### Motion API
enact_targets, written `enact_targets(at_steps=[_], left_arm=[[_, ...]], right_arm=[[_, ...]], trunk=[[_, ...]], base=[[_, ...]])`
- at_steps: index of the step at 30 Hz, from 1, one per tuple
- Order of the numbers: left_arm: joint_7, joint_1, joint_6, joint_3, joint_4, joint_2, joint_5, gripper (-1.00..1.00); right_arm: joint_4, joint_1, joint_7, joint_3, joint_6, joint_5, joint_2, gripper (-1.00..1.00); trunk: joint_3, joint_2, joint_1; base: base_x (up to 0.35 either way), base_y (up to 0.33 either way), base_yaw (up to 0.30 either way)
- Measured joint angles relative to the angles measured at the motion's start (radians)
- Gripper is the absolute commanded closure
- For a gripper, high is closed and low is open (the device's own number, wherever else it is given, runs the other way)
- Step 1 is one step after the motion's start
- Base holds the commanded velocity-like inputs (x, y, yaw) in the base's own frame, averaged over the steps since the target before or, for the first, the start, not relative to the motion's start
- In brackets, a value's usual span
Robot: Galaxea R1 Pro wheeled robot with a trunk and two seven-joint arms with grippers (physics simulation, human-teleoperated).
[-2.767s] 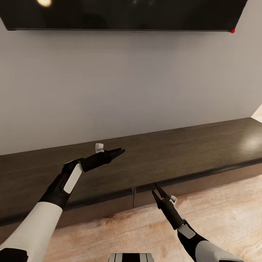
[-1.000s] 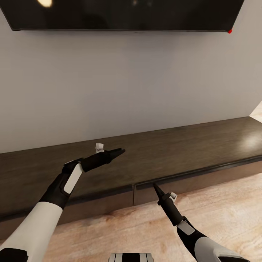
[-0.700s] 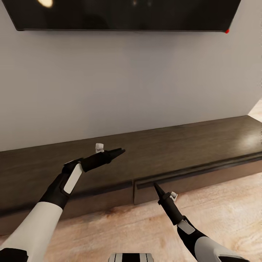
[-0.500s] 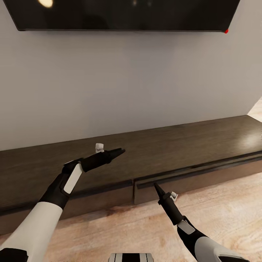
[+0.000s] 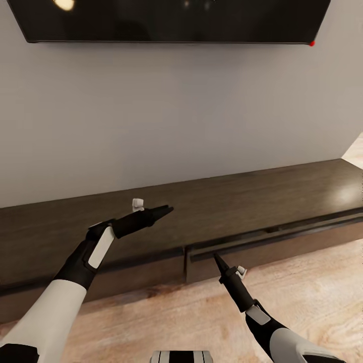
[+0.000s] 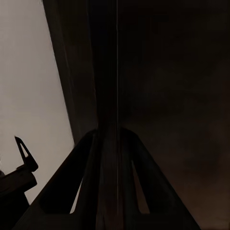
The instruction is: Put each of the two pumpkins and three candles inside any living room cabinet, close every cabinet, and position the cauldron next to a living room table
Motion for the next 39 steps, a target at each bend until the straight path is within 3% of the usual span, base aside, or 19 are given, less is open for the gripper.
enact_targets(at_steps=[16, 39], left_arm=[[0.000, 0.000, 0.000, 0.000, 0.000, 0.000, 0.000, -1.00], [0.001, 0.000, -0.001, 0.000, 0.000, 0.000, -0.001, -1.00]], right_arm=[[0.004, 0.000, 0.001, -0.041, -0.001, -0.002, 0.000, 1.00], [0.005, 0.000, 0.001, -0.042, 0.000, -0.003, -0.001, 1.00]], trunk=[[0.000, 0.000, 0.000], [0.000, 0.000, 0.000]], base=[[-0.131, 0.000, 0.000], [-0.012, -0.001, 0.000]])
